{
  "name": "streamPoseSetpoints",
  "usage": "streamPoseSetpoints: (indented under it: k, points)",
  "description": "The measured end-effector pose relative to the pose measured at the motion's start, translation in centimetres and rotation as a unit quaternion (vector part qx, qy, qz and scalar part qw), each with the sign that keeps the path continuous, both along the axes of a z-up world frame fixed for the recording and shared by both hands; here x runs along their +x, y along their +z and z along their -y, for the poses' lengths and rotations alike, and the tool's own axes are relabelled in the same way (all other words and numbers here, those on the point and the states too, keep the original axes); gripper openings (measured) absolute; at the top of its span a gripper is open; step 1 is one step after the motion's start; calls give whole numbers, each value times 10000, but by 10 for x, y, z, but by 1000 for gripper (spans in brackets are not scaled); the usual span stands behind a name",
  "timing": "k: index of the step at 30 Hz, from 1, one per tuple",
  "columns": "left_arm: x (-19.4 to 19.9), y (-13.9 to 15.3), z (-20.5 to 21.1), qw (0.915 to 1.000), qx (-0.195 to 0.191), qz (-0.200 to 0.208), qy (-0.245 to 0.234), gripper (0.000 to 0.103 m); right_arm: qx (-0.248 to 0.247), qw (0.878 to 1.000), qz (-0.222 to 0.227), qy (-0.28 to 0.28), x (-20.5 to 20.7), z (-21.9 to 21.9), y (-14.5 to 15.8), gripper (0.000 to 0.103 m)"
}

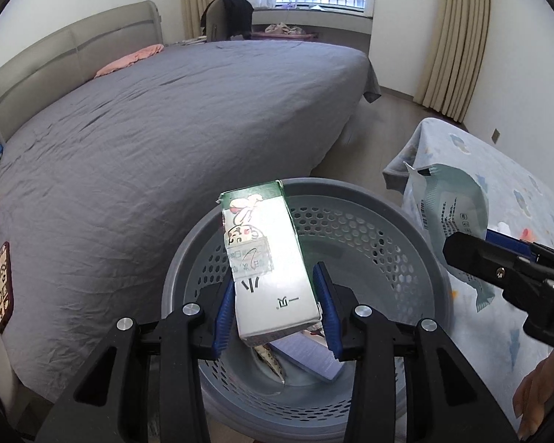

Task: Collect trash
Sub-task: 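Carry carton and wipes packet over the basket and open both grippers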

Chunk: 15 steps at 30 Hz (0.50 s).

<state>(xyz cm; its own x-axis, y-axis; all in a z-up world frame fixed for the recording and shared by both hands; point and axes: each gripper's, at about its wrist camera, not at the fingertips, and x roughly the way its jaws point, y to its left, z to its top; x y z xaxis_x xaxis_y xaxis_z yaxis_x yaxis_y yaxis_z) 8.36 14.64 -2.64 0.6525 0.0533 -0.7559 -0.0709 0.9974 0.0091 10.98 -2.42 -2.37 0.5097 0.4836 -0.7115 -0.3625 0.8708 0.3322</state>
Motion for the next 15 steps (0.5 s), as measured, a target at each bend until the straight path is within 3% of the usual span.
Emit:
streamPoseSetpoints:
  k: [5,7,9,15]
  points:
    - [0,0,-6,9997,83,16,209,44,-50,9999,-95,89,4,-6,-6,56]
    - [-1,1,-7,9996,115,37,256,59,-10,9999,-123,51,5,-4,-7,64]
    - [-3,2,-8,9995,93,88,291,64,32,9999,-112,-1,5,-4,-7,71]
    - [-5,3,-10,9994,57,113,322,64,-53,9999,-86,-57,2,-4,-8,71]
